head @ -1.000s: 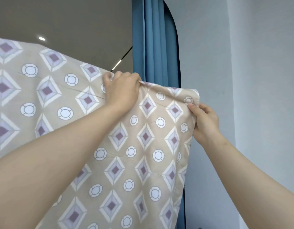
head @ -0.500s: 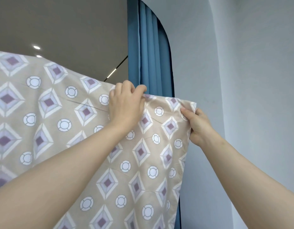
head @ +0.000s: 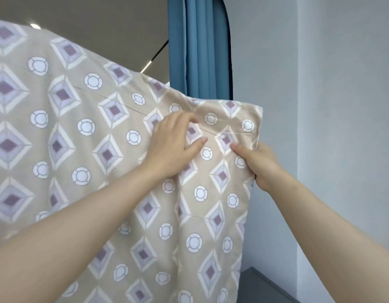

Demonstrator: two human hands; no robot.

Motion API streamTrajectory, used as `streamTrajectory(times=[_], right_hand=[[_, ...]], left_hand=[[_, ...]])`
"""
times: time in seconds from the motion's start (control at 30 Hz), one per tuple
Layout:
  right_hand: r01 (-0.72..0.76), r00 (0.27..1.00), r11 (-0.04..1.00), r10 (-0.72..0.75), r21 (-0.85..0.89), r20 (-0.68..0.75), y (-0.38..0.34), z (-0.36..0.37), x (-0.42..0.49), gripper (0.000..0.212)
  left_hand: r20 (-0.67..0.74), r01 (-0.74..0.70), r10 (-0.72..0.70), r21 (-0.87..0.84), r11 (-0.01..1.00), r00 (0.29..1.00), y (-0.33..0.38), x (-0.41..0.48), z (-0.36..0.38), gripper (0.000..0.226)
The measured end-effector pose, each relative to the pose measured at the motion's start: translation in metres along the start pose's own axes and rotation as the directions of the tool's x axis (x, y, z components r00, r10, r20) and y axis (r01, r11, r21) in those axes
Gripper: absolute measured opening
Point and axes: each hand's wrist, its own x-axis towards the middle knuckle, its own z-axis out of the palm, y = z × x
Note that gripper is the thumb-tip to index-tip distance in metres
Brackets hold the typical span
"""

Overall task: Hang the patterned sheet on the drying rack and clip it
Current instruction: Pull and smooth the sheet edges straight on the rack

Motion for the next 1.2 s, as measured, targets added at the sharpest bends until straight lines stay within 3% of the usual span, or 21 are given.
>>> streamTrajectory(times=[0.07, 0.13, 0.2, 0.27, 0.33, 0.4, 0.47, 0.57, 0.63, 0.7, 0.8, 0.87, 0.93, 1.03, 1.1, 1.13, 1.2], right_hand=[[0.036, 0.999, 0.999, -0.036, -0.008, -0.012, 0.001, 0.005, -0.001, 0.006], [0.020, 1.000, 1.000, -0.020, 0.001, 0.023, 0.000, 0.011, -0.004, 0.004], [-0.033, 0.997, 0.998, 0.029, 0.048, 0.076, -0.002, 0.017, -0.008, 0.005], [-0.053, 0.987, 0.992, 0.035, 0.115, 0.157, -0.004, 0.025, -0.015, 0.008], [-0.050, 0.965, 0.987, 0.008, 0.151, 0.264, -0.002, 0.035, -0.021, 0.012], [-0.055, 0.936, 0.983, -0.009, 0.172, 0.351, 0.001, 0.041, -0.026, 0.015], [-0.067, 0.913, 0.983, -0.009, 0.172, 0.407, 0.006, 0.042, -0.032, 0.017], [-0.131, 0.914, 0.957, 0.015, 0.259, 0.406, 0.022, 0.038, -0.037, 0.013], [-0.150, 0.933, 0.951, 0.045, 0.270, 0.358, 0.041, 0.037, -0.041, 0.024], [-0.133, 0.930, 0.986, 0.090, 0.097, 0.356, 0.064, 0.040, -0.049, 0.039], [-0.213, 0.794, 0.952, 0.299, -0.220, 0.529, 0.090, 0.048, -0.070, 0.054], [-0.168, 0.741, 0.899, 0.385, -0.404, 0.550, 0.103, 0.052, -0.080, 0.035], [-0.066, 0.833, 0.888, 0.300, -0.455, 0.465, 0.103, 0.051, -0.082, 0.003], [-0.051, 0.976, 0.982, 0.088, -0.183, 0.198, 0.092, 0.038, -0.074, 0.015], [-0.087, 0.994, 0.995, 0.084, 0.057, 0.067, 0.089, 0.029, -0.070, 0.010], [-0.140, 0.987, 0.990, 0.137, 0.025, 0.078, 0.092, 0.028, -0.073, 0.010], [-0.286, 0.906, 0.918, 0.353, -0.276, 0.235, 0.106, 0.029, -0.087, 0.006]], left_hand=[[0.158, -0.076, 0.062, 0.089, 0.993, 0.986, 0.001, -0.024, 0.004, 0.053], [0.316, -0.040, -0.027, 0.204, 0.978, 0.948, -0.001, -0.041, 0.006, 0.045], [0.360, 0.085, -0.168, 0.236, 0.968, 0.917, -0.005, -0.052, 0.007, 0.043], [0.453, 0.318, -0.250, -0.081, 0.945, 0.856, -0.001, -0.059, 0.005, 0.057], [0.539, 0.447, -0.222, -0.332, 0.830, 0.812, 0.009, -0.065, 0.004, 0.072], [0.469, 0.435, -0.267, -0.298, 0.849, 0.842, 0.009, -0.069, 0.008, 0.055], [0.383, 0.556, -0.439, -0.285, 0.781, 0.813, 0.001, -0.070, 0.006, 0.015], [0.412, 0.696, -0.563, -0.366, 0.618, 0.717, -0.012, -0.075, -0.001, 0.021], [0.410, 0.714, -0.585, -0.389, 0.582, 0.700, -0.014, -0.079, -0.006, 0.021], [0.377, 0.718, -0.611, -0.402, 0.569, 0.696, -0.014, -0.083, -0.010, 0.022], [0.335, 0.708, -0.628, -0.418, 0.569, 0.703, -0.013, -0.087, -0.011, 0.024], [0.353, 0.707, -0.617, -0.435, 0.558, 0.704, -0.011, -0.090, -0.011, 0.025], [0.375, 0.682, -0.573, -0.469, 0.561, 0.729, -0.010, -0.094, -0.012, 0.022], [0.364, 0.597, -0.473, -0.500, 0.628, 0.802, -0.012, -0.103, -0.014, 0.019], [0.364, 0.578, -0.450, -0.471, 0.666, 0.816, -0.016, -0.112, -0.012, 0.020], [0.371, 0.575, -0.442, -0.455, 0.679, 0.816, -0.019, -0.116, -0.008, 0.020], [0.392, 0.559, -0.415, -0.403, 0.725, 0.821, -0.020, -0.126, -0.001, 0.018]])
